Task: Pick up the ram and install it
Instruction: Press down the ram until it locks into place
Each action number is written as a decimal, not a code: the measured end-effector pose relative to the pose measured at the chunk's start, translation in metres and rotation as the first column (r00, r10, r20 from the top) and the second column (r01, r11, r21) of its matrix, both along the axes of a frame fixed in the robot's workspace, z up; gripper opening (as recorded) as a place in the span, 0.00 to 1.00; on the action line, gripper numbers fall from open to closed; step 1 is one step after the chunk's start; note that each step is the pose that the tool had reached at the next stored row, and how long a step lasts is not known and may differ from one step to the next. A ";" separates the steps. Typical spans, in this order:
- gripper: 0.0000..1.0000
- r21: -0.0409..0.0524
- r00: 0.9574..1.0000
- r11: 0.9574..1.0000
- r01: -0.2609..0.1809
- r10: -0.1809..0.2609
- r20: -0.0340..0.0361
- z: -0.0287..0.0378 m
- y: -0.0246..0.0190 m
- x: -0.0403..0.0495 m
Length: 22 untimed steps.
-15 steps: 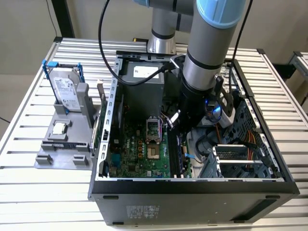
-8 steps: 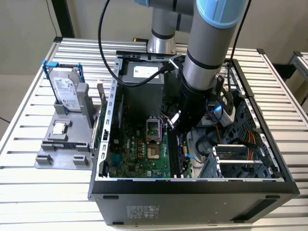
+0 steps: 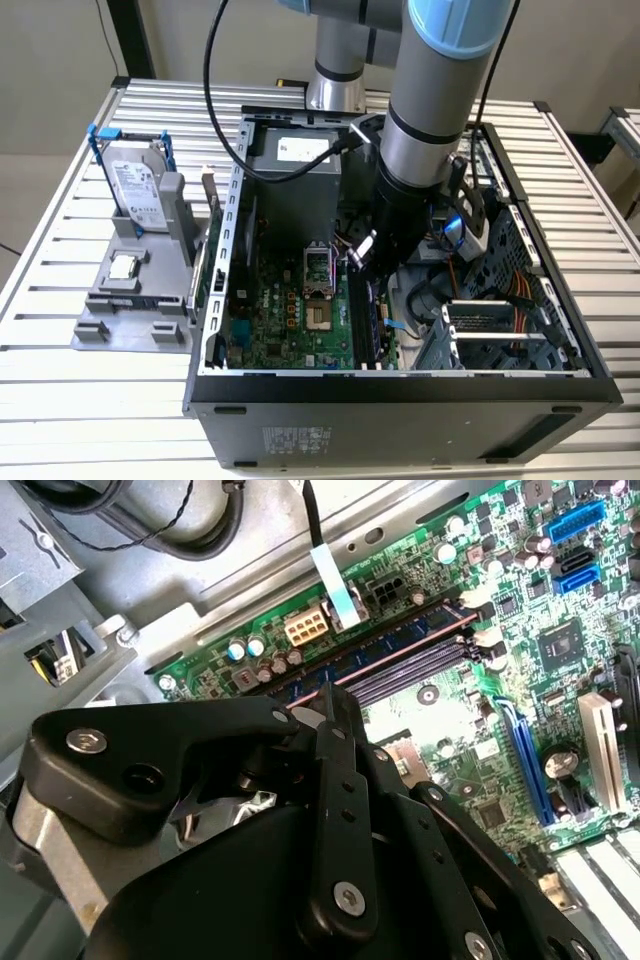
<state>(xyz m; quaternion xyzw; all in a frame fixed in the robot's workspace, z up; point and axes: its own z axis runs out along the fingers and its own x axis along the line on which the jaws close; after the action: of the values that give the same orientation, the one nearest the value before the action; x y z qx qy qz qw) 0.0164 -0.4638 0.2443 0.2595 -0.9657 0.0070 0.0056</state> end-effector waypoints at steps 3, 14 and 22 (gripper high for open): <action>0.00 0.000 1.000 1.000 -0.012 0.012 0.000 0.0000 0.0001 0.0000; 0.00 0.000 0.998 0.998 -0.070 0.070 0.000 0.0000 0.0004 0.0000; 0.00 0.000 0.994 0.994 -0.113 0.113 0.000 0.0000 0.0007 0.0000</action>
<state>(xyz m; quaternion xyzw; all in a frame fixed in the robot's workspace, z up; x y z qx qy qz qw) 0.0164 -0.4631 0.2443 0.3137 -0.9495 0.0073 0.0052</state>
